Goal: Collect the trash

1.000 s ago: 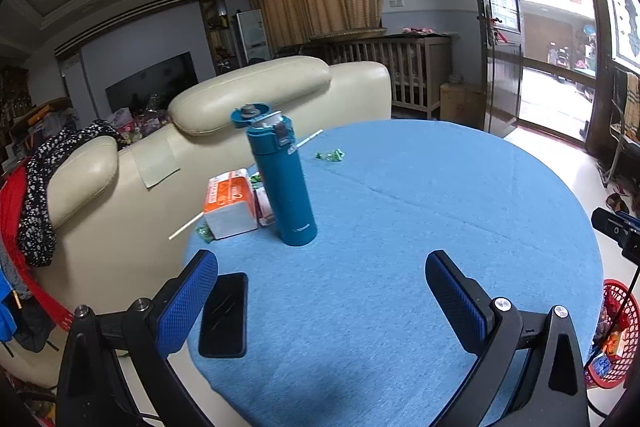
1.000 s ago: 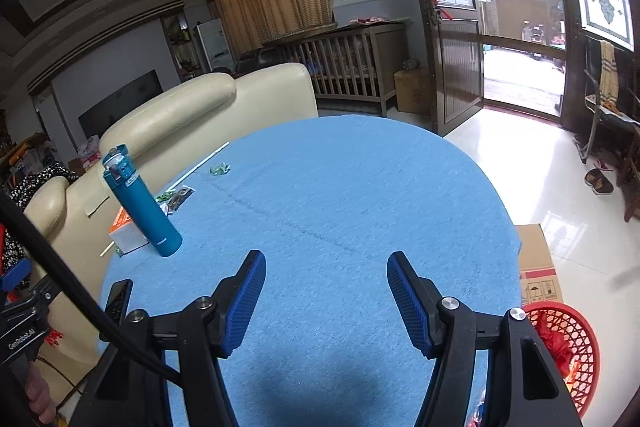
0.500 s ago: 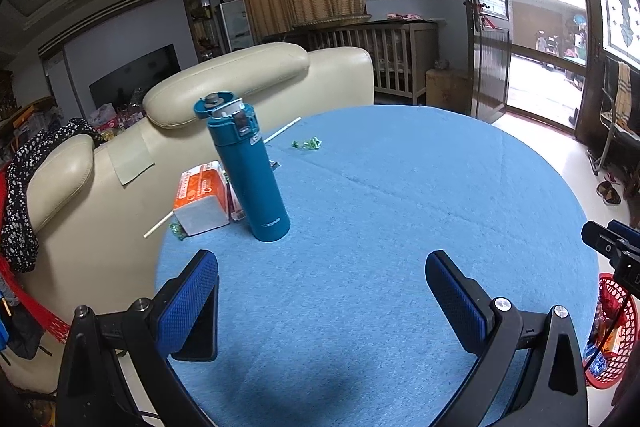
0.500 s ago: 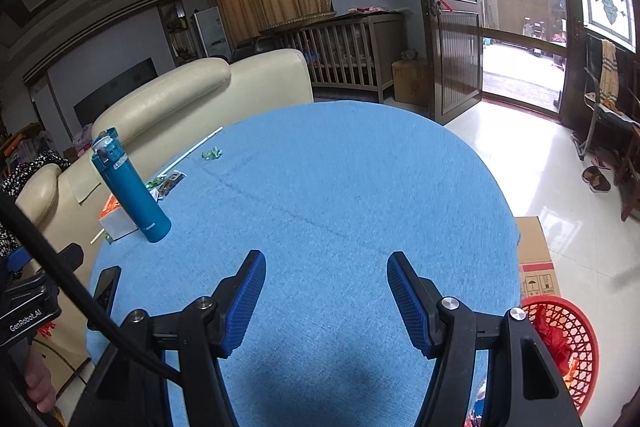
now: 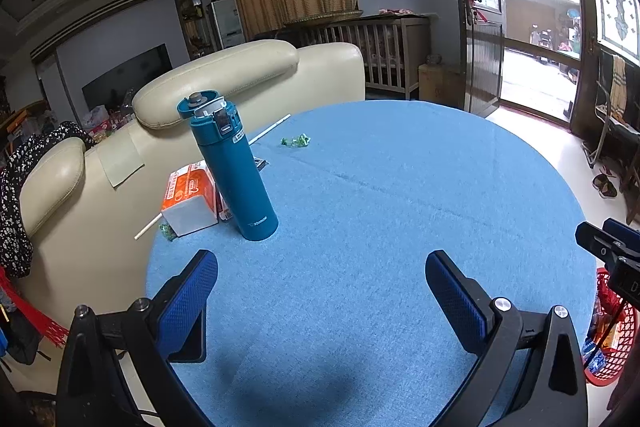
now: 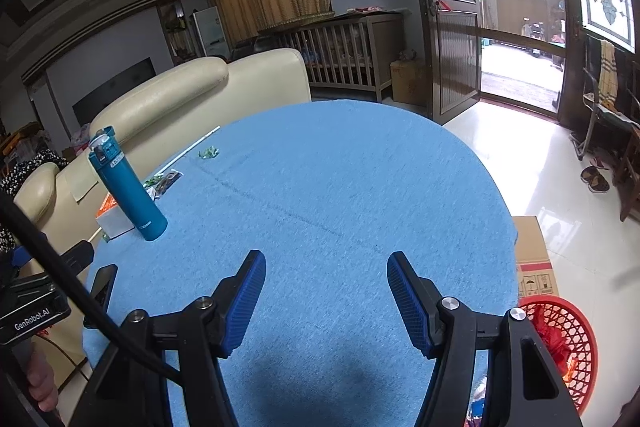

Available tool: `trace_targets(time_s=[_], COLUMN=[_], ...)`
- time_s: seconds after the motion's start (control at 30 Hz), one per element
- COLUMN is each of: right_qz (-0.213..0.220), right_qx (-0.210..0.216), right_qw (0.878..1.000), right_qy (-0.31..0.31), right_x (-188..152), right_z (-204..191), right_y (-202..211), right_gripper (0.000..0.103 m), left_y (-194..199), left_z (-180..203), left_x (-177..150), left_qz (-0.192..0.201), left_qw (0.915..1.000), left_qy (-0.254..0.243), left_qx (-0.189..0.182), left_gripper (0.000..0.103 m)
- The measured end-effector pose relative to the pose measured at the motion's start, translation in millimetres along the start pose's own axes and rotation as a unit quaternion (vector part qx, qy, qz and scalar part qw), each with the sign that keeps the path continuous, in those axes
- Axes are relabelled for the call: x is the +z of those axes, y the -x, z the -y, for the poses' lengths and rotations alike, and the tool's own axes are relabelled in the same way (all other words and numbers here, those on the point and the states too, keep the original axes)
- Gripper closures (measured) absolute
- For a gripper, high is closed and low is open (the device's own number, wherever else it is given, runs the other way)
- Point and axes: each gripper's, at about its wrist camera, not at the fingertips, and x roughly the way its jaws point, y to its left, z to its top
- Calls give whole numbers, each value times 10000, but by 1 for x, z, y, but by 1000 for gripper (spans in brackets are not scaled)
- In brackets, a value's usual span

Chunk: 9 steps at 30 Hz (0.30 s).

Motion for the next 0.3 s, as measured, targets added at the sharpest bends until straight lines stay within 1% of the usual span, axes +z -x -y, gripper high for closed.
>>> trace_targets(time_s=[0.17,0.23,0.3], right_qz=[-85,-141,-299], right_qx=[12,-6,-37], right_qw=[10000,9999,9995], right_qy=[36,24,-5], right_x=[-1,-3,-6], right_z=[-2,-1,1], right_y=[-9,-17,-32], right_gripper=[36,36,36], left_y=[-6,-13,-24], left_z=[0,-1,-2], left_x=[-3,-5,-8], left_qz=[-59,-161,-271], left_qw=[10000,9999,9996], left_qy=[-23,0,32], left_qx=[12,-46,-72], left_gripper=[0,0,0])
